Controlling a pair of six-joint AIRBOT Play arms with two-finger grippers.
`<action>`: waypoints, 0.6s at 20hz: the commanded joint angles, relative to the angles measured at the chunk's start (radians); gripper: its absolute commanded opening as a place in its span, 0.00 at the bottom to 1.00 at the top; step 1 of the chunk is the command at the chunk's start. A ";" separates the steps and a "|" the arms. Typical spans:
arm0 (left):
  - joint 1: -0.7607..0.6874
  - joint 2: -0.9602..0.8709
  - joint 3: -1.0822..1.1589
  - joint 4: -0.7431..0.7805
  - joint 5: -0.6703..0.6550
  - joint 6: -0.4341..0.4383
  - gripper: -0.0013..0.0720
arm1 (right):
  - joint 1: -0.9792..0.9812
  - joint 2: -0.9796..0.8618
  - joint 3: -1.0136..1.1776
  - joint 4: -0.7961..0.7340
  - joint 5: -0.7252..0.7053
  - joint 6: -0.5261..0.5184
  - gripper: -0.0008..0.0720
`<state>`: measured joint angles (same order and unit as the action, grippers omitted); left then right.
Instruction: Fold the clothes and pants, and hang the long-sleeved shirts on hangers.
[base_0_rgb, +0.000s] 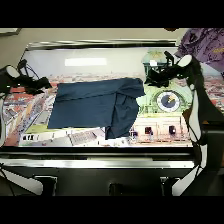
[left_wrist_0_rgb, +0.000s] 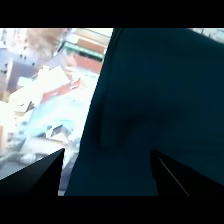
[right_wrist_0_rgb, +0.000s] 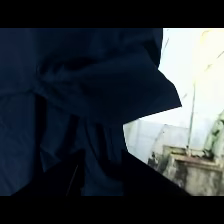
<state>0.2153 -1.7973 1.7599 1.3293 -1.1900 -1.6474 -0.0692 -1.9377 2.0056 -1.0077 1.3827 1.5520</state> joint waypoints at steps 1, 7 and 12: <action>0.108 0.087 -0.012 -0.021 -0.221 0.084 0.86 | -0.121 0.077 -0.050 0.079 0.237 -0.112 0.40; 0.209 0.278 -0.339 -0.064 -0.210 0.077 0.86 | -0.133 0.311 -0.754 0.258 0.100 -0.282 0.50; 0.188 0.298 -0.428 -0.064 -0.189 0.059 0.86 | -0.006 0.423 -1.160 0.374 -0.151 -0.395 0.50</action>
<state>0.4057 -1.5185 1.3842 1.2671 -1.3861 -1.5745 -0.1410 -1.5715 1.0554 -0.7074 1.3663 1.2358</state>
